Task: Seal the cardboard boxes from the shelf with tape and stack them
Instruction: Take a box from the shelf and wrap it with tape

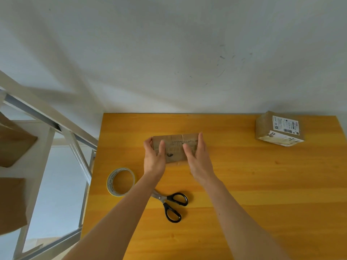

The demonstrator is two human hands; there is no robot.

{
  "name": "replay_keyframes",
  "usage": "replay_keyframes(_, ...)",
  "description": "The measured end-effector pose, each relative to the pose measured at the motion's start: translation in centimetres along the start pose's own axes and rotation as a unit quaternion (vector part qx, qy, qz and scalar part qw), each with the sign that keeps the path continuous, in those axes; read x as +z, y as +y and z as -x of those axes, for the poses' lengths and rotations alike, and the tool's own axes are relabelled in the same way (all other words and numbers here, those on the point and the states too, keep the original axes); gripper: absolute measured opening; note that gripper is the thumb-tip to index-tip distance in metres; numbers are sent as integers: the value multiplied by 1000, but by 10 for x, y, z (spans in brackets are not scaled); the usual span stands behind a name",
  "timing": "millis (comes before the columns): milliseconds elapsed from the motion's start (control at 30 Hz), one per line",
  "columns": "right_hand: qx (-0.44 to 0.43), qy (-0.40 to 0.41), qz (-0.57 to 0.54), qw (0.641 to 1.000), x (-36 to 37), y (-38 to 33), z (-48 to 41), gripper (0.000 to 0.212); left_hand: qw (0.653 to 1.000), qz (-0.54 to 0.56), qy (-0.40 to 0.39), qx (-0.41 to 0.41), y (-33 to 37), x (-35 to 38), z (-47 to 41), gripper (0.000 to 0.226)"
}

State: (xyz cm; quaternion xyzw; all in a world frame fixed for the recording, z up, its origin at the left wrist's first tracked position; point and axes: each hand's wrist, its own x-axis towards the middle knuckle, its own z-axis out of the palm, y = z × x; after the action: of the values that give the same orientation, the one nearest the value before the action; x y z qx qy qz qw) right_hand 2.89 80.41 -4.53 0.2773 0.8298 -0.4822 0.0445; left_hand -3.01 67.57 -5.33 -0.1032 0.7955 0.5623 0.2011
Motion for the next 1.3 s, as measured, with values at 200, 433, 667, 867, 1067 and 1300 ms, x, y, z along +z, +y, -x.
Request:
replay_keyframes(200,31,90,29,995,2,5,-12,64,996,-88,4,17,17,5,-26,38)
replay_keyframes(433,205,-47,-267,940,-9,19,-41,73,987,96,-79,-104,2,0,-36,57)
replay_keyframes(667,252,-87,-300,916,-11,24,-51,56,968,189,-50,-158,-1,3,-36,49)
replay_keyframes(867,266,-73,-332,902,-12,22,-54,42,966,197,-62,-156,-1,0,-37,48)
replay_keyframes(1067,247,-22,-354,902,-19,28,-44,40,985,124,-23,-122,3,-14,-41,24)
replay_keyframes(1300,25,287,-114,951,-22,18,11,11,999,-34,-14,21,5,-81,-24,44)
